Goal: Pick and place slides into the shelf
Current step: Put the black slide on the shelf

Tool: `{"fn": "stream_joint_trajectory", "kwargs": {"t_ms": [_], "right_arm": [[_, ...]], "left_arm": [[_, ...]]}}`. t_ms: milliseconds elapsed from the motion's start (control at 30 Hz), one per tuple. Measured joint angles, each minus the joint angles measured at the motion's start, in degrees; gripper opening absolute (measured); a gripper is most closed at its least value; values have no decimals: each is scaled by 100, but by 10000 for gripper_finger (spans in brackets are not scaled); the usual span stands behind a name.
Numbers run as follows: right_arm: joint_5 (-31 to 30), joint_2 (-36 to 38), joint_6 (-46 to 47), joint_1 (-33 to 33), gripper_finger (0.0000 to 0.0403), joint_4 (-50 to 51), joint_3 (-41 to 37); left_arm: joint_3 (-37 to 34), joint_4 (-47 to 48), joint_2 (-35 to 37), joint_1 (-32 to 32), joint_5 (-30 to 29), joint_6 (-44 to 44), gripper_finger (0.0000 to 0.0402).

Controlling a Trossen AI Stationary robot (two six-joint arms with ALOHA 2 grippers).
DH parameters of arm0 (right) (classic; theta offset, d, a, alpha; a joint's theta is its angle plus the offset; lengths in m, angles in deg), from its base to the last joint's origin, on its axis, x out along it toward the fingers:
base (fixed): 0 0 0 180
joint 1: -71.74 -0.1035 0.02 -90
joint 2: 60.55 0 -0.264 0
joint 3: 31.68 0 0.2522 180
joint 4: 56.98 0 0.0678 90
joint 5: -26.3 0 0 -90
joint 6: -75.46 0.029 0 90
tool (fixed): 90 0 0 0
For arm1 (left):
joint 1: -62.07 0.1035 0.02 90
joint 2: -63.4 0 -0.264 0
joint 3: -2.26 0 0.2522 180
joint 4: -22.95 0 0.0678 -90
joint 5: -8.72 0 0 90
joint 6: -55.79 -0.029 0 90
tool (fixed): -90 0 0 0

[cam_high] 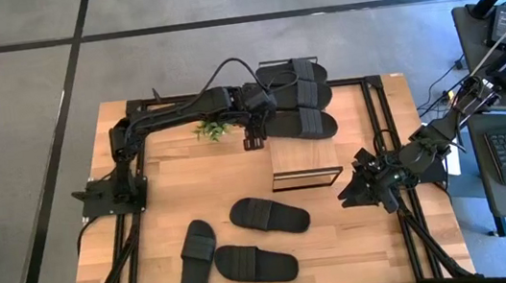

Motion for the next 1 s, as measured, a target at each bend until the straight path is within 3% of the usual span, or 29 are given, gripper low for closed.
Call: {"fn": "stream_joint_trajectory", "kwargs": {"t_ms": [200,1000], "right_arm": [[2,0,2,0,167,0,0],[4,2,-20,0,167,20,0]], "left_arm": [[0,291,0,10,-559,-2,190],[7,32,-120,20,-367,151,190]]}}
